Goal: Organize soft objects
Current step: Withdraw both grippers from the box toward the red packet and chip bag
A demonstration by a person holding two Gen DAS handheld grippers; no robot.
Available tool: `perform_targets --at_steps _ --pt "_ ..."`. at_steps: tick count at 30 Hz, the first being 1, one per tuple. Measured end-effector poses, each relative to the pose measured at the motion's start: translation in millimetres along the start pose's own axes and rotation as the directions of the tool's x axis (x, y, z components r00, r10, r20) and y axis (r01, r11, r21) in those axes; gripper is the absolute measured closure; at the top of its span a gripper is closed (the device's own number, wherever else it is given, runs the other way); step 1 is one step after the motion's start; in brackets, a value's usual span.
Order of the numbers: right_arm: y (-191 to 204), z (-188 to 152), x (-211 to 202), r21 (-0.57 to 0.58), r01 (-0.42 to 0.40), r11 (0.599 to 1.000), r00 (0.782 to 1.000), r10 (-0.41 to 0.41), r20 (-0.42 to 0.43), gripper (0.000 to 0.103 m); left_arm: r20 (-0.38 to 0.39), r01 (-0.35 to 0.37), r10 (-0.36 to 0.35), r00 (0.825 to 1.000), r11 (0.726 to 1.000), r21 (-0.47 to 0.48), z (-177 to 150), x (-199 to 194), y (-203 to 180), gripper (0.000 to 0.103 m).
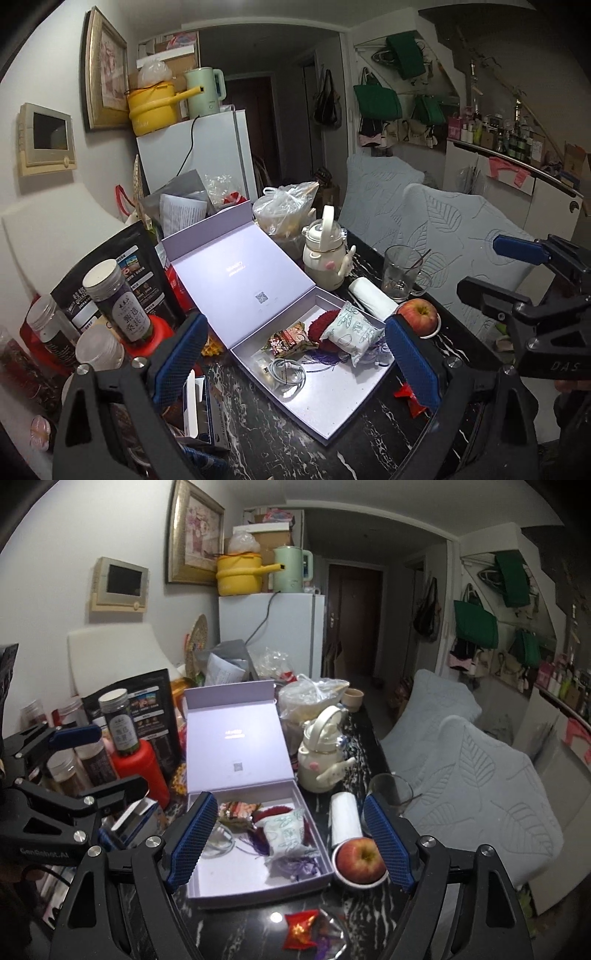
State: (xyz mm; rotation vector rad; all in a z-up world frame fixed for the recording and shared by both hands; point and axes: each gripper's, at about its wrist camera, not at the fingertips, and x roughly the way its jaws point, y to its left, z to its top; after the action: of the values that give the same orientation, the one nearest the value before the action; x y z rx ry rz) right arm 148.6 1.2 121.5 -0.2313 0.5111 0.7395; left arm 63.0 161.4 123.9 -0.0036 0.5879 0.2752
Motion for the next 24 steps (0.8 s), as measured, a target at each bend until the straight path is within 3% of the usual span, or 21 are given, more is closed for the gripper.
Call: perform_targets --at_steps 9,24 --pt "5 -40 -38 0.018 -0.012 1.0 1.0 0.012 0.022 0.02 0.043 0.057 -0.058 0.997 0.998 0.031 -29 -36 -18 0.005" --pt "15 -103 -88 0.034 0.04 0.999 0.997 -0.042 0.061 0.018 0.009 0.178 -0.179 0.984 0.982 0.06 -84 -57 -50 0.005"
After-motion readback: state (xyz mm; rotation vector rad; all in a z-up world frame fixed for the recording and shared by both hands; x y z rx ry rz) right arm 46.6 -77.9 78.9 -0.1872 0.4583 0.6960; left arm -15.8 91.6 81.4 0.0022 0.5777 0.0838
